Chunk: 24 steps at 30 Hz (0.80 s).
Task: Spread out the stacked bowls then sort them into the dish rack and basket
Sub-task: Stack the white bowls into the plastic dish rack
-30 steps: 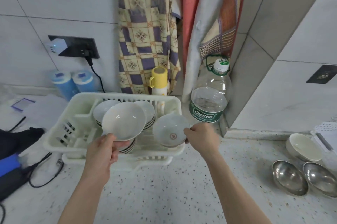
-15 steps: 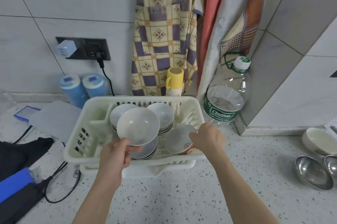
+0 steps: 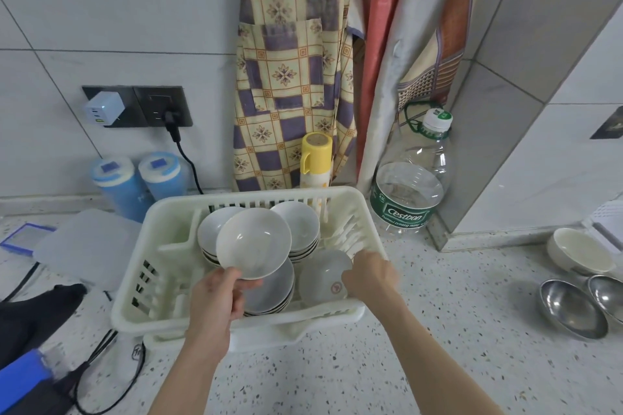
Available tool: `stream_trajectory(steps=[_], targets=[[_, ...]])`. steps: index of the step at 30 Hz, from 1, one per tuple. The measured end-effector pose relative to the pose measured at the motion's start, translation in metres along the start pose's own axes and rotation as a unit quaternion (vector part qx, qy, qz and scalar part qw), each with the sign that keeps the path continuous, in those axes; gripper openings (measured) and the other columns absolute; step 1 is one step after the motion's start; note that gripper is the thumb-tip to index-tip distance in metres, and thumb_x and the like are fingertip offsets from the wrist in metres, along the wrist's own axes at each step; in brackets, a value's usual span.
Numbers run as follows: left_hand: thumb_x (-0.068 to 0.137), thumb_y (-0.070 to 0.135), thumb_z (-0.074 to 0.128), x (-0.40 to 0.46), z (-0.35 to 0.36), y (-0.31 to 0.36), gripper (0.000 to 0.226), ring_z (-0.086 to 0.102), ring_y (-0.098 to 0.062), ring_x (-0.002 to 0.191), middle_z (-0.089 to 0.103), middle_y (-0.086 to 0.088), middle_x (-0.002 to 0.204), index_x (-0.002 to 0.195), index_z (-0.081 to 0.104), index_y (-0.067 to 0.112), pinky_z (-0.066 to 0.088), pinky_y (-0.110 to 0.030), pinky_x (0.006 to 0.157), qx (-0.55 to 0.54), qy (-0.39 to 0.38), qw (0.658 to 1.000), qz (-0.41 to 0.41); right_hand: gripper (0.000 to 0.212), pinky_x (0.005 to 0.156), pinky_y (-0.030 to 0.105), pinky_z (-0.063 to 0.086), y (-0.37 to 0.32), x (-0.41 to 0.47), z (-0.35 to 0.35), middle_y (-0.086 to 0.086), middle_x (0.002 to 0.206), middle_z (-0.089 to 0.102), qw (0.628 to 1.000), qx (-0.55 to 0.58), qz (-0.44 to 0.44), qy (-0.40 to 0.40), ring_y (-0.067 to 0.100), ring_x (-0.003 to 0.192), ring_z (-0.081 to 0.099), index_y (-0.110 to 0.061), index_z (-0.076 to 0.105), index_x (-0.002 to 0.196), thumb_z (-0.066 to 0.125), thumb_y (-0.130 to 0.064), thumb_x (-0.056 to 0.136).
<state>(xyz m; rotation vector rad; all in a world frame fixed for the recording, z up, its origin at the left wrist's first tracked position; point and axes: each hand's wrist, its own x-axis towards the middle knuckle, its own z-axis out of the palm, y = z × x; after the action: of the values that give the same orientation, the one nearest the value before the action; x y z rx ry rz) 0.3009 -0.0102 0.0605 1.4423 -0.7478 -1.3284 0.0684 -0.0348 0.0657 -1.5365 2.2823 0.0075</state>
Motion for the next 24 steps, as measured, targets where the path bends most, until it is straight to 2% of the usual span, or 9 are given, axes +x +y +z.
stream_trajectory(steps=[6, 9, 11, 14, 17, 19, 21, 24], targets=[[0.094, 0.008, 0.049, 0.004, -0.005, -0.001, 0.014, 0.029, -0.008, 0.035, 0.076, -0.020, 0.086, 0.086, 0.059, 0.002, 0.023, -0.019, 0.035, -0.053, -0.037, 0.998, -0.011, 0.011, 0.059, 0.024, 0.040, 0.001, 0.000, 0.004, -0.004, 0.070, 0.046, 0.999, -0.030, -0.010, -0.032, 0.021, 0.076, 0.053, -0.015, 0.053, 0.095, 0.049, -0.013, 0.085], [0.095, 0.009, 0.049, 0.005, -0.007, 0.000, 0.015, 0.031, -0.007, 0.035, 0.076, -0.021, 0.087, 0.086, 0.060, 0.004, 0.025, -0.018, 0.035, -0.072, -0.055, 0.996, -0.019, 0.025, 0.067, 0.027, 0.045, 0.001, 0.001, 0.003, 0.001, 0.089, 0.057, 0.998, -0.052, -0.008, -0.046, 0.022, 0.084, 0.058, -0.013, 0.057, 0.112, 0.049, -0.014, 0.088], [0.094, 0.009, 0.049, 0.004, -0.008, 0.000, 0.015, 0.031, -0.007, 0.035, 0.076, -0.022, 0.087, 0.087, 0.061, 0.003, 0.025, -0.018, 0.035, -0.076, -0.062, 0.995, -0.019, 0.026, 0.070, 0.027, 0.048, 0.001, 0.002, 0.005, 0.004, 0.104, 0.063, 0.997, -0.064, -0.004, -0.048, 0.022, 0.095, 0.063, -0.013, 0.057, 0.115, 0.049, -0.012, 0.090], [0.095, 0.008, 0.049, 0.003, -0.007, 0.000, 0.016, 0.032, -0.007, 0.036, 0.076, -0.023, 0.088, 0.092, 0.062, 0.000, 0.025, -0.019, 0.037, -0.068, -0.069, 0.995, -0.020, 0.029, 0.073, 0.029, 0.050, 0.000, 0.002, 0.005, 0.003, 0.113, 0.064, 0.994, -0.097, 0.004, -0.056, 0.022, 0.102, 0.064, -0.014, 0.057, 0.119, 0.049, -0.012, 0.091], [0.095, 0.009, 0.050, 0.004, -0.008, -0.001, 0.018, 0.033, -0.007, 0.036, 0.076, -0.023, 0.088, 0.099, 0.062, -0.003, 0.025, -0.019, 0.037, -0.057, -0.074, 0.995, -0.021, 0.030, 0.068, 0.031, 0.050, -0.005, -0.001, 0.004, 0.004, 0.111, 0.066, 0.990, -0.127, 0.001, -0.069, 0.023, 0.100, 0.065, -0.014, 0.058, 0.119, 0.050, -0.012, 0.090], [0.095, 0.009, 0.050, 0.004, -0.009, -0.002, 0.017, 0.033, -0.007, 0.036, 0.076, -0.024, 0.089, 0.098, 0.062, -0.002, 0.025, -0.018, 0.037, -0.057, -0.077, 0.995, -0.020, 0.026, 0.063, 0.030, 0.049, -0.007, -0.003, 0.005, 0.002, 0.097, 0.064, 0.992, -0.121, 0.002, -0.047, 0.021, 0.088, 0.063, -0.014, 0.061, 0.113, 0.051, -0.012, 0.089], [0.095, 0.009, 0.050, 0.004, -0.010, -0.002, 0.013, 0.033, -0.007, 0.036, 0.075, -0.024, 0.090, 0.092, 0.060, 0.001, 0.026, -0.017, 0.035, -0.064, -0.082, 0.994, -0.018, 0.021, 0.059, 0.028, 0.047, -0.008, -0.009, 0.006, 0.000, 0.081, 0.055, 0.994, -0.109, 0.007, -0.003, 0.019, 0.075, 0.056, -0.015, 0.064, 0.105, 0.049, -0.011, 0.090], [0.095, 0.009, 0.050, 0.005, -0.010, -0.003, 0.013, 0.033, -0.007, 0.036, 0.075, -0.025, 0.091, 0.087, 0.058, 0.004, 0.026, -0.017, 0.034, -0.067, -0.086, 0.994, -0.013, 0.020, 0.062, 0.027, 0.049, -0.005, -0.014, 0.010, 0.002, 0.087, 0.051, 0.991, -0.129, -0.025, 0.008, 0.016, 0.069, 0.048, -0.011, 0.060, 0.089, 0.041, -0.011, 0.094]])
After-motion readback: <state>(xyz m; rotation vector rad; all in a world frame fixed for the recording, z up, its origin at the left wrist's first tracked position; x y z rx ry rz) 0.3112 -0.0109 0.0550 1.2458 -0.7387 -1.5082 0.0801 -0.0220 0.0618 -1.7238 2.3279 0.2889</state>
